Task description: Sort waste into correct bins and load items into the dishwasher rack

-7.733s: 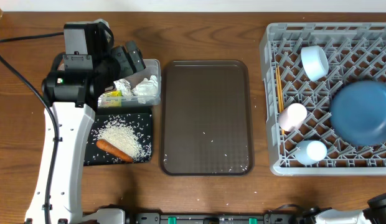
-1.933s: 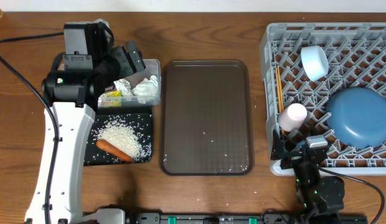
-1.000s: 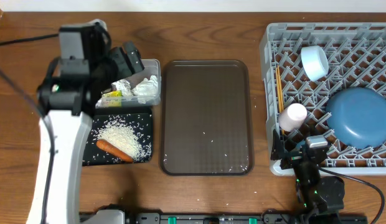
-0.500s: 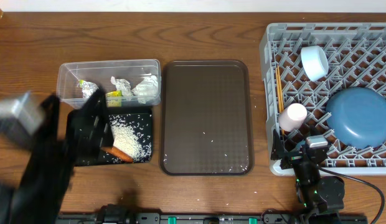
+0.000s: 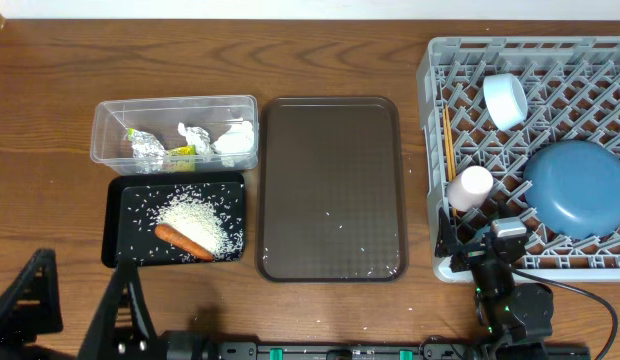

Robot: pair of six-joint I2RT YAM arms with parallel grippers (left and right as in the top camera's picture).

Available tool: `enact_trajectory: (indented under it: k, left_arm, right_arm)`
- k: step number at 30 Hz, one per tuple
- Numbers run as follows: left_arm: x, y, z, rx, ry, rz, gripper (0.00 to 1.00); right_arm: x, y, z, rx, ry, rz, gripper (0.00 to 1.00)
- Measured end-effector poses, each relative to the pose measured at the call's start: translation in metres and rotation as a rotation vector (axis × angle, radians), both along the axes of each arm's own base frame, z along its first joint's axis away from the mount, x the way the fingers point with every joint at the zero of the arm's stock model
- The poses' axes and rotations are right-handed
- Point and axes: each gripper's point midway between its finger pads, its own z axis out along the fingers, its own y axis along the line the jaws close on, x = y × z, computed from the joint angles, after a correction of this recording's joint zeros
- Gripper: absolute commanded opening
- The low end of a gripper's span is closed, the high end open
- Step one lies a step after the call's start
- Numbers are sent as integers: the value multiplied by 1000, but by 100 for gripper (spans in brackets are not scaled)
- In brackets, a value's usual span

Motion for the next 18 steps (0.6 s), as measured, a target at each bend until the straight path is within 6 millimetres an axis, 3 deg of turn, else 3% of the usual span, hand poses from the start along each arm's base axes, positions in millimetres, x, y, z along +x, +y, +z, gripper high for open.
enact_trajectory:
  k: [5,7,14,18]
  left_arm:
    - [2,0,-26,1,29,0,97]
    - [9,0,-47,2,67,0,97]
    - [38,0,-152,7,265,5,97]
    - [52,0,-187,8,273,7,97]
  right_arm:
    - [0,0,0,0,0,0,99]
    - [0,0,0,0,0,0,99]
    - [0,0,0,0,0,0,99]
    - [0,0,0,0,0,0,99]
